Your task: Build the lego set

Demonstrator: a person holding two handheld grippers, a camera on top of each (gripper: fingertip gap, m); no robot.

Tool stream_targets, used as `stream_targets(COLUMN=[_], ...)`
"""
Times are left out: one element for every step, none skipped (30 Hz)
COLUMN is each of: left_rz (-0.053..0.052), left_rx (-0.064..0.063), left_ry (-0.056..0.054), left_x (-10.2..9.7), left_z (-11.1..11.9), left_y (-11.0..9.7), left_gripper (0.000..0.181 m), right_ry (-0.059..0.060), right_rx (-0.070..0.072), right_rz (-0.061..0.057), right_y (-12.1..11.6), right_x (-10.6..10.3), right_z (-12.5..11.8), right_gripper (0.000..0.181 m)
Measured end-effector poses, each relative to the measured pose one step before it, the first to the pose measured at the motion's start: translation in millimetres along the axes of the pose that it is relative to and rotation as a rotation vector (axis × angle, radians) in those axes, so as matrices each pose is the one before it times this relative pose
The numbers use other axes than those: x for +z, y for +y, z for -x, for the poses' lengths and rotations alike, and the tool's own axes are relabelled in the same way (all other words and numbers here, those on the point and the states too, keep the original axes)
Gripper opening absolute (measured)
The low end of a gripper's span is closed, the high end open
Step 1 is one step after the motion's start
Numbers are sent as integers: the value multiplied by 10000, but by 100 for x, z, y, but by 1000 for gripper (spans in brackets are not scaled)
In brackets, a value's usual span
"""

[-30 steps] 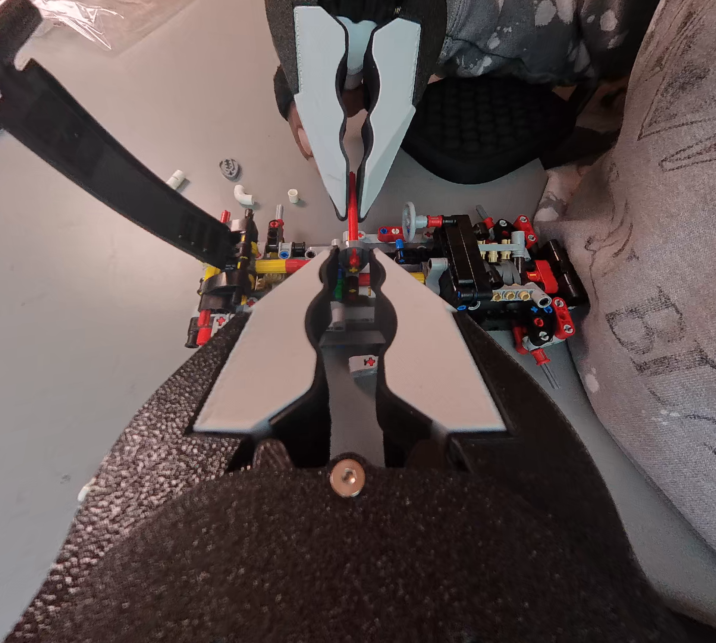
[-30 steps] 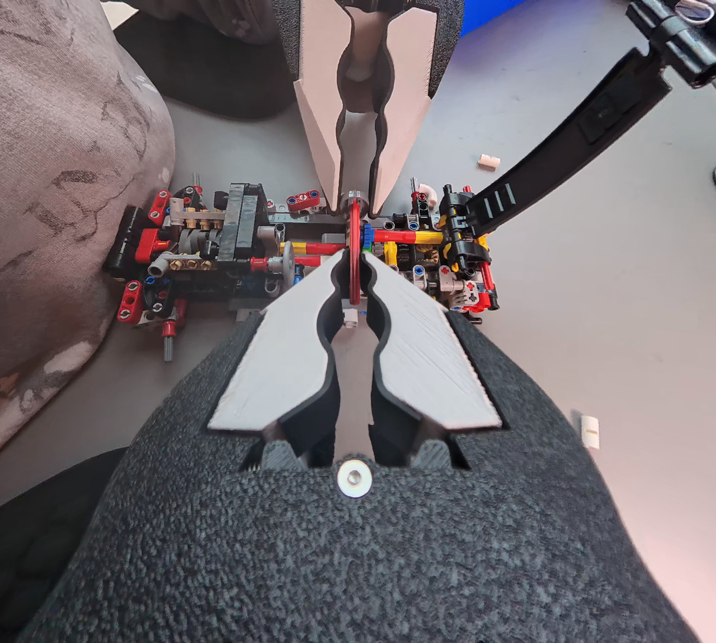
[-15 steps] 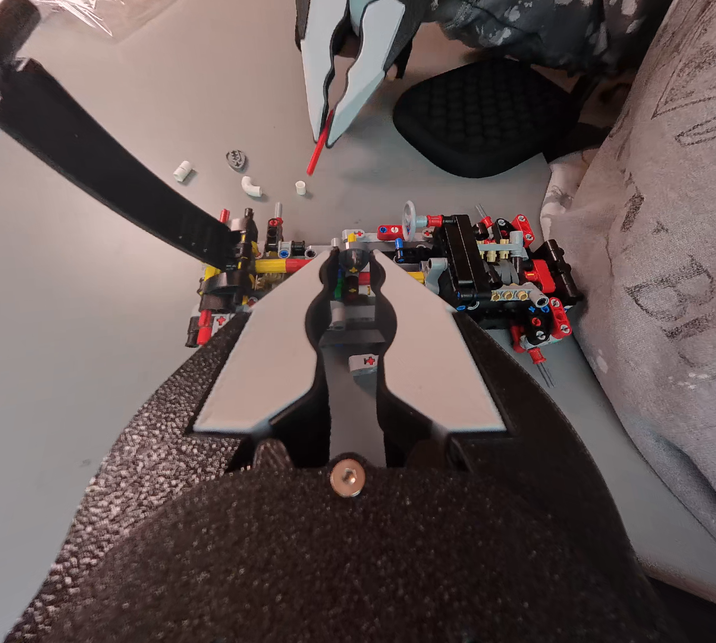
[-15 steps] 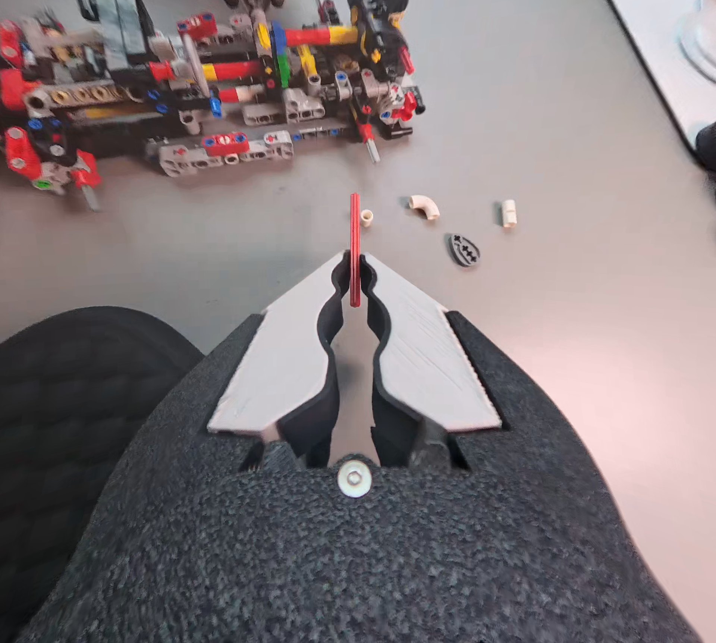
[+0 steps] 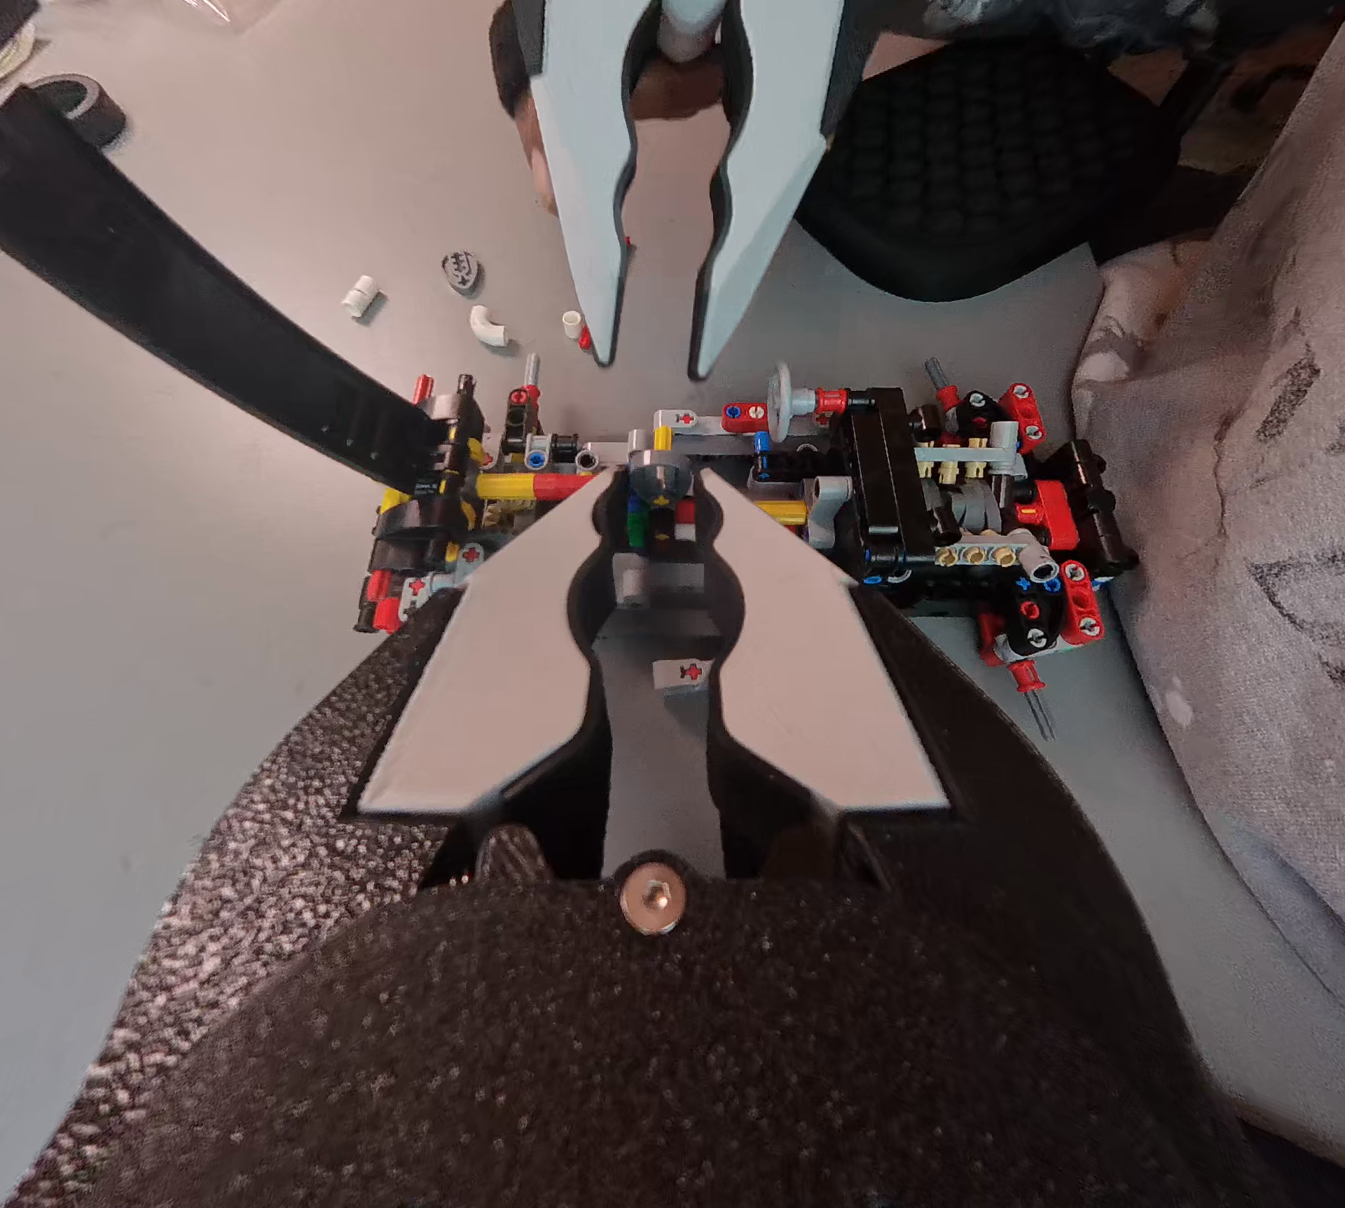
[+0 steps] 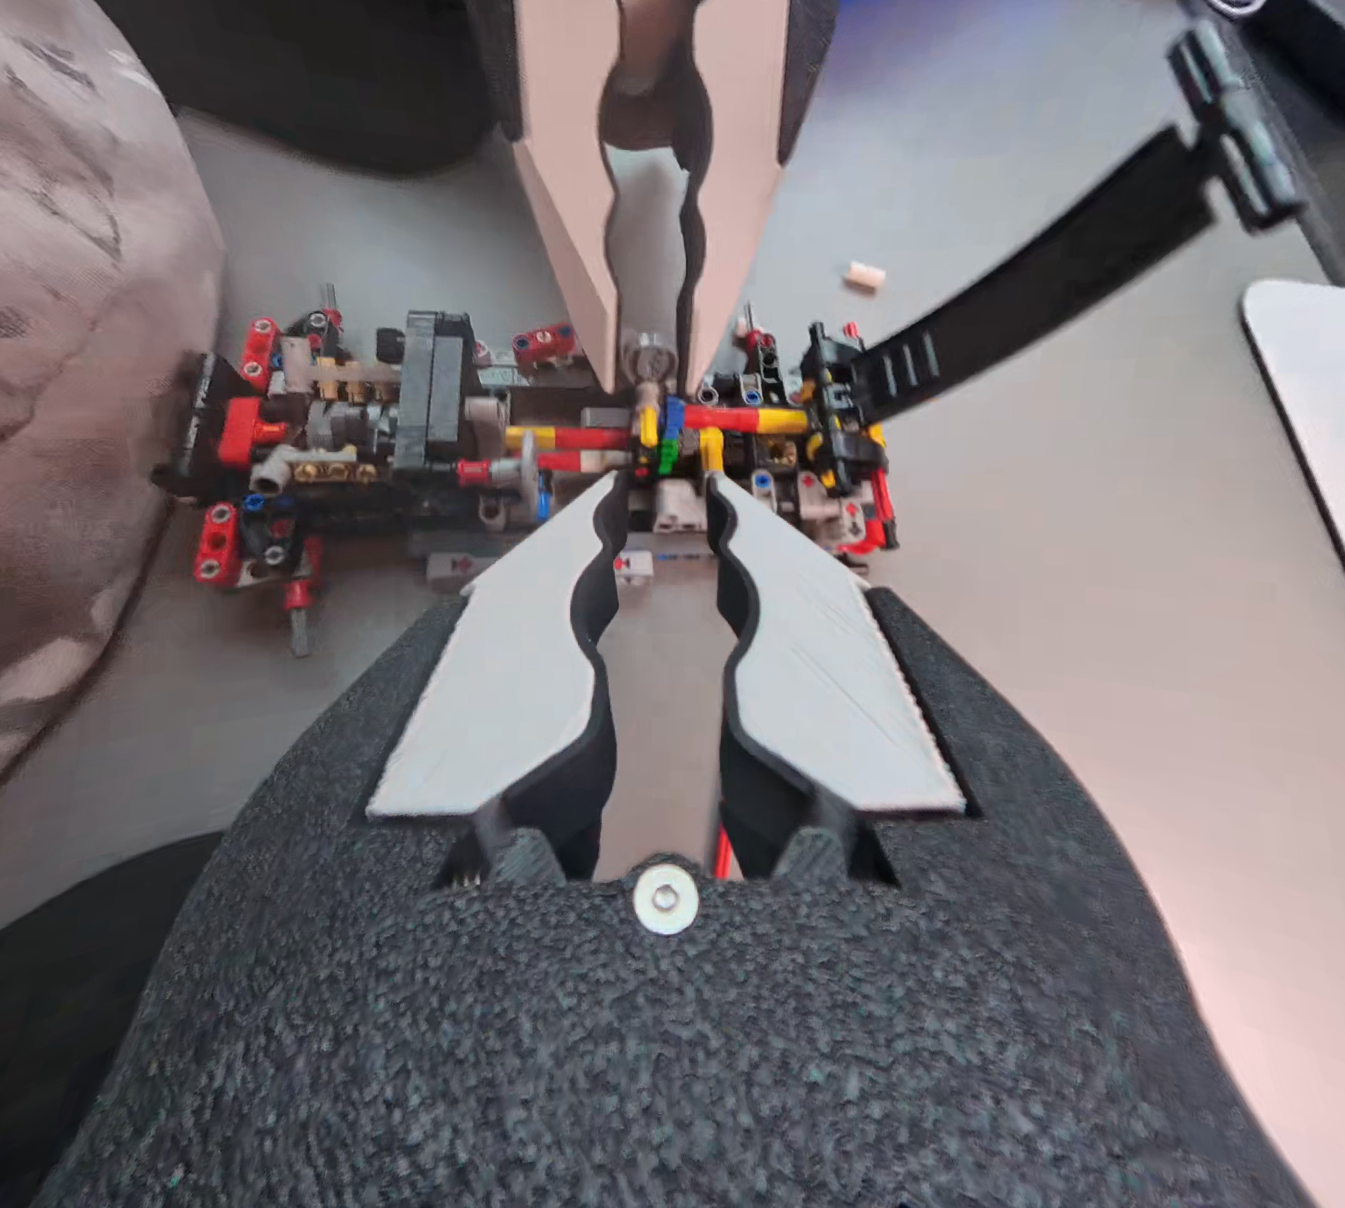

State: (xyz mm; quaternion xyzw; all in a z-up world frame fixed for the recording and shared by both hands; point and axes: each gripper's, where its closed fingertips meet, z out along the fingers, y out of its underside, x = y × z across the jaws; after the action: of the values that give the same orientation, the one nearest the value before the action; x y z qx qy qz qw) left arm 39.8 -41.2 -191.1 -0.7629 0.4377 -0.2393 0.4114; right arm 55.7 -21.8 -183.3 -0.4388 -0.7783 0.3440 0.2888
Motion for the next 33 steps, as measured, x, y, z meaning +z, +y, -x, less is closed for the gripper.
stream_targets(left_rz=[-15, 19, 20, 28, 6, -25, -80, -67, -39, -41, -18, -24, -3, 9, 8, -5, -15, -15, -6, -7, 2, 15, 9, 4, -8, -13, 26, 51, 52, 47, 50, 66, 45], left_rx=[39, 37, 67, 53, 43, 17, -16, -33, 1, 11, 10, -14, 3, 35, 11, -5, -16, -10, -3, 20, 27, 21, 18, 22, 25, 14, 38, 51, -38, -48, 14, 5, 23], left_ry=[-24, -22, -33, -21, -47, -39, -12, 2, 13, 11, 8, 37, 28, 13, -1, -4, -8, 3, -1, -16, -7, 16, 4, 1, -6, -20, -53, -25, 4, 25, 34, 52, 27], left_x=[48, 30, 1, -7, -107, -34, 44, 24, 6, 19, 37, 29, 8, -24, -16, -7, 6, -5, -14, 1, -1, -29, -24, -13, 4, 37, -23, -63, -65, -38, -53, -72, -104], left_z=[12, 27, 25, 3, 98, 75, 12, 9, 12, 30, 12, -9, 12, 30, 28, 21, 19, -6, -8, -13, -11, -7, 31, 1, -28, -45, 35, 28, -8, -68, -117, -170, -107], left_y=[-81, -1, 18, 41, 40, 23, -33, -18, 7, -27, -5, -28, 17, 25, 19, 0, -6, 12, 14, 15, 25, 32, 24, 23, 0, -15, 36, 74, 68, 57, 42, 57, 82], left_gripper=[16, 16, 16, 16, 16, 16, 16, 15, 15, 15, 15, 15, 15, 16, 16, 16, 15, 15, 16, 16, 16, 16, 16, 16, 15, 16, 15, 15, 15, 15, 15, 15, 15], right_ry=[-153, -106, -99, -35, -15, -37, 8, 107, 142, 110, 23, 9, -8, 9, -11, -18, -28, -31, -9, -38, -55, -99, -91, -123, -99, -144, -148, -140, -163, -142, -99, -39, -13], right_rx=[-232, -216, -113, -22, -51, 91, 39, -59, -13, 18, -38, -47, -30, -19, 26, 26, -35, -56, -30, 37, 59, 45, 42, 79, 15, -43, 12, 96, 221, 165, 25, -115, -35], right_rz=[110, 190, 113, -6, -76, -21, 9, -22, -73, -61, 59, -16, 31, 0, -11, 7, 13, -34, -16, -9, 51, -8, -29, -2, 17, 60, 70, 31, -28, -37, -8, -10, -40], right_y=[-290, 7, 2, -108, -156, -48, -27, -54, -160, -173, 26, -90, 18, -5, -24, -19, -28, -120, -56, -24, 73, -2, -33, -8, -2, 34, 17, 30, 34, 33, 1, -42, -65], right_x=[983, 874, 698, 435, 56, 1, 17, -30, -69, -123, -148, -111, 25, 54, 20, -2, -48, -91, -86, 9, 144, 144, 77, 53, 29, -9, -4, 15, -27, -33, -23, 8, 26], right_z=[234, 100, 77, -14, -101, -44, -12, -34, -43, -37, 41, 41, 44, -22, -22, -8, 62, 87, 18, 13, -1, 44, -26, -8, -22, 13, 11, -11, 20, 71, 128, 165, 124], right_gripper=[21, 20, 17, 14, 14, 13, 13, 13, 14, 13, 14, 14, 13, 13, 13, 13, 11, 9, 9, 9, 9, 9, 8, 8, 7, 6, 6, 6, 6, 5, 5, 5, 5])
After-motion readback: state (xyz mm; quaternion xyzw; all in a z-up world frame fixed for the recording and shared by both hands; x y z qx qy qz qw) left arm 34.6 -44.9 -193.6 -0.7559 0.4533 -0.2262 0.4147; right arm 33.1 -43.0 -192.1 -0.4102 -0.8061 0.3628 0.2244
